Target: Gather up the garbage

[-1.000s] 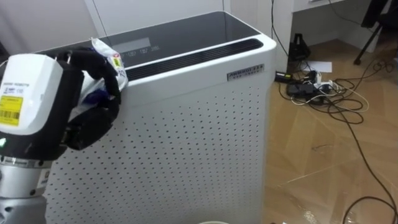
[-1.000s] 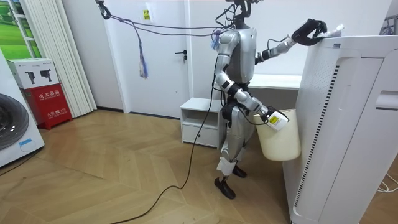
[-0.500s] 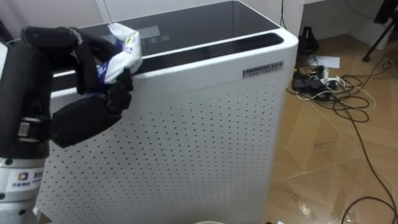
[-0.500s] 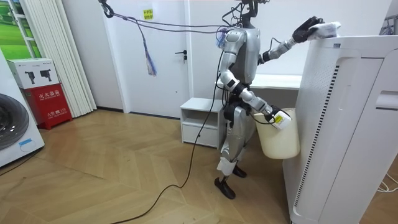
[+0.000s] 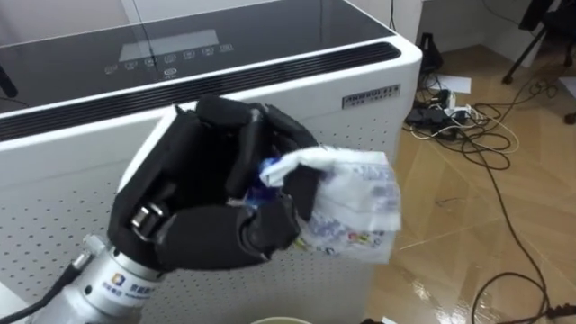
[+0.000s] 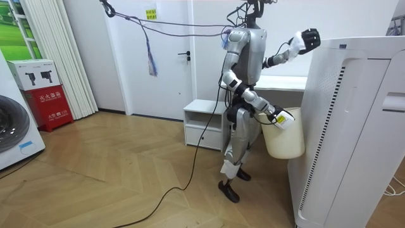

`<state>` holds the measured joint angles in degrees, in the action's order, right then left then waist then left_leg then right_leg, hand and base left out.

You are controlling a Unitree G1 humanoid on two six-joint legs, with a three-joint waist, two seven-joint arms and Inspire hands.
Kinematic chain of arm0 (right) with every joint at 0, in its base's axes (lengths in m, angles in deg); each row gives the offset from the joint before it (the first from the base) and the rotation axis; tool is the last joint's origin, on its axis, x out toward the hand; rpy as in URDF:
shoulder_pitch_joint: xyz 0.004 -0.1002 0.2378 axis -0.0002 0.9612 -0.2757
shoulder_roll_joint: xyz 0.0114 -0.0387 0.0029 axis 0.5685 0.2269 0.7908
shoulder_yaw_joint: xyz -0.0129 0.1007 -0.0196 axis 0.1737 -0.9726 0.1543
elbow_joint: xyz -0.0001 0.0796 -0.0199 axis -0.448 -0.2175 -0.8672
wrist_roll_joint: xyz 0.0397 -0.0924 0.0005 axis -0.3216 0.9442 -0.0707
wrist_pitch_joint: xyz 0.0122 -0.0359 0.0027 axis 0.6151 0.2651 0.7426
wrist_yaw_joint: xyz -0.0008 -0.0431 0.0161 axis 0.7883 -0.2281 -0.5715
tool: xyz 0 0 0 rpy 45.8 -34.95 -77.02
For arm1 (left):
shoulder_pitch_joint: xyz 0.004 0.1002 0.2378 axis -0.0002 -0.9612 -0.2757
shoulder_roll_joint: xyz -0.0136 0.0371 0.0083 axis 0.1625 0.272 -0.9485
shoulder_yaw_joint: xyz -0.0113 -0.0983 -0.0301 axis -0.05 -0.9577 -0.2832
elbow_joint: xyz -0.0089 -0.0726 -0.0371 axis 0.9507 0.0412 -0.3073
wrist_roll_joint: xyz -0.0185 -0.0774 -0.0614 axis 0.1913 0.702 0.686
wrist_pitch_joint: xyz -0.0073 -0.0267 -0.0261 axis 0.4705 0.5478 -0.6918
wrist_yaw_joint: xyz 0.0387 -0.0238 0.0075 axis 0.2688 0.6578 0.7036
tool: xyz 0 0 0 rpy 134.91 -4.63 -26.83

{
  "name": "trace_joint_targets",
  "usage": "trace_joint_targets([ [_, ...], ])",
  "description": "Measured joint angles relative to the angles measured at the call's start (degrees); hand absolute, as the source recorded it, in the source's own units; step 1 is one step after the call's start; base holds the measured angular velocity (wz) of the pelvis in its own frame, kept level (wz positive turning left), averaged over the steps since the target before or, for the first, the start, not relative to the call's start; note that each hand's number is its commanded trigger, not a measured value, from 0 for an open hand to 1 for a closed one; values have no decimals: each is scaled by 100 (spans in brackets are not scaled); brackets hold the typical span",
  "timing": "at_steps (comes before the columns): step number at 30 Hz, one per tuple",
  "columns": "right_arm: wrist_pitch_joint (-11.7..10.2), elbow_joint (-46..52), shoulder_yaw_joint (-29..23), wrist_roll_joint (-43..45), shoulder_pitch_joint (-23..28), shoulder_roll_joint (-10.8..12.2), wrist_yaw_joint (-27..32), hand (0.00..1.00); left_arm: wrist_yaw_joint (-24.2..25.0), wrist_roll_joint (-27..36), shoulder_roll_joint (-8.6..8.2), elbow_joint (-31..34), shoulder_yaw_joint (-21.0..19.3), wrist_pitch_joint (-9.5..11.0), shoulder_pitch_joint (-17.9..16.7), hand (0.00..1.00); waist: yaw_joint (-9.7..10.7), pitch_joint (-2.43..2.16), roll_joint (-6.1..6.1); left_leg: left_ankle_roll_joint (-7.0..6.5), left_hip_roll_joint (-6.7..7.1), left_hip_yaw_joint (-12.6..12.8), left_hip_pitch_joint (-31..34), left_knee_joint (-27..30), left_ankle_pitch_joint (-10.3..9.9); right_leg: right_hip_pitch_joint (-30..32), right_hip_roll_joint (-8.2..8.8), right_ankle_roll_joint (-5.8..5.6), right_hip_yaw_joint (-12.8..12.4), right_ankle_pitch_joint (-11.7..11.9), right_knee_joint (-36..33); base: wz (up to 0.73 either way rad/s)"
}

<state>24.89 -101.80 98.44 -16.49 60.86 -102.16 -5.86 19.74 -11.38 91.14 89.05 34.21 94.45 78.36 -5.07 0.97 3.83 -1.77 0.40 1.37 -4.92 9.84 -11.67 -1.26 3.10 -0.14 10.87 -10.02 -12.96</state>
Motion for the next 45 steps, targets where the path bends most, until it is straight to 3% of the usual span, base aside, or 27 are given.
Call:
trace_joint_targets([
  [4,1,-7,12,0,0,21,49,100,383,272,-16,-1,-8,-153,1,100,0,-4,3,1,-21,39,37,-1,0,59,-23,12,-30,8,-14,-5],
  [10,3,-7,10,6,-8,70,119,100,891,186,-140,-175,-1,-293,7,100,-10,-16,27,1,-37,38,121,18,-1,169,-42,32,-73,20,-65,-2],
  [15,2,-11,10,5,-36,83,255,100,873,-730,-140,-874,13,-325,7,100,11,-9,70,1,-39,35,351,133,-1,392,-30,51,-57,31,-188,1],
  [24,-170,-1171,-50,71,-725,-32,574,100,-37,-3016,-309,-2551,239,-303,-109,100,180,37,42,-18,59,-42,1252,620,13,1282,174,102,77,-27,-779,8],
  [26,-215,-1478,-43,109,-922,-33,577,100,-349,-3388,-411,-2913,289,-145,-111,100,158,59,-3,-20,73,-11,1505,766,15,1522,199,110,51,-31,-898,0],
  [33,-357,-1816,-29,108,-1150,-13,760,100,-1017,-3414,-487,-3884,743,75,-36,100,190,97,-115,-33,135,-6,2014,907,89,2088,291,140,30,-33,-1144,1],
  [45,-462,-2294,38,-50,-1341,176,935,100,-1249,-3411,-611,-4864,1022,114,174,100,165,102,-199,-30,136,16,2552,1067,92,2627,310,167,21,-25,-1307,0],
])
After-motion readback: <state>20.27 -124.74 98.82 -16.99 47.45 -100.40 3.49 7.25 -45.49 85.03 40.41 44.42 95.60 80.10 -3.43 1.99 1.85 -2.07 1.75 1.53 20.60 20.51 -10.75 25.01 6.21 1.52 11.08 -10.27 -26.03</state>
